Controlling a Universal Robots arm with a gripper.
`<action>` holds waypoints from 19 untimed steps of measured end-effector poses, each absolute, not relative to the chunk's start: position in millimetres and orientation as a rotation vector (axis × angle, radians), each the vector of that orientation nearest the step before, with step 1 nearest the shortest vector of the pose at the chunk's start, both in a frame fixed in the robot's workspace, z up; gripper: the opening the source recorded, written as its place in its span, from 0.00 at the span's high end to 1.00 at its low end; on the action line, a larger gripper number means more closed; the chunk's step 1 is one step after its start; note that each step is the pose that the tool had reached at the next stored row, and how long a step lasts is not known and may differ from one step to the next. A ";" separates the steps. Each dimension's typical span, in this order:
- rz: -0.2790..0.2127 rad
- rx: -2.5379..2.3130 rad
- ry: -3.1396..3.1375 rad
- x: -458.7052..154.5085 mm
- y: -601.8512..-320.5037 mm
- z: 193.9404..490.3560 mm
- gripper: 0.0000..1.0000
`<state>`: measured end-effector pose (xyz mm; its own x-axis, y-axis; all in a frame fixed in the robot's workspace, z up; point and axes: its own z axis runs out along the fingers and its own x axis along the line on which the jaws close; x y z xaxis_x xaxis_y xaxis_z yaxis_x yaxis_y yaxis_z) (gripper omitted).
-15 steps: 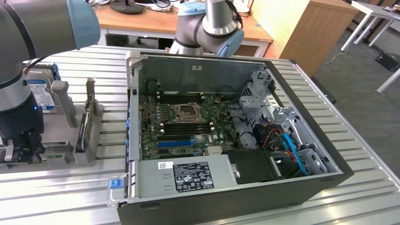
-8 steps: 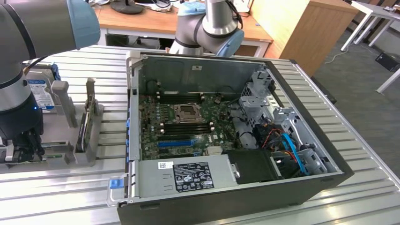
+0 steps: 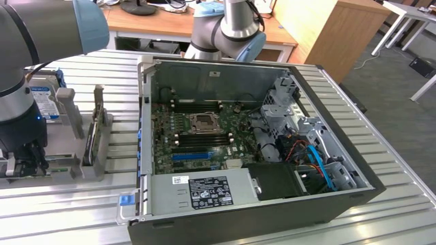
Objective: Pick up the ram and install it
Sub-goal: 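Pick up the ram and move it above insertion slot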
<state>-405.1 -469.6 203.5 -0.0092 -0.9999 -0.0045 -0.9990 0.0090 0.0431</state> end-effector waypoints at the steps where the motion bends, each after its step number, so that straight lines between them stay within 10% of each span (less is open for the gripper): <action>1: -0.053 2.192 -2.212 -405.1 -469.6 203.3 0.78; 19: -0.052 2.192 -2.212 -405.1 -468.9 202.7 0.78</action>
<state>-405.1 -468.9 202.7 -0.0093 -0.9999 -0.0046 -0.9990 0.0091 0.0428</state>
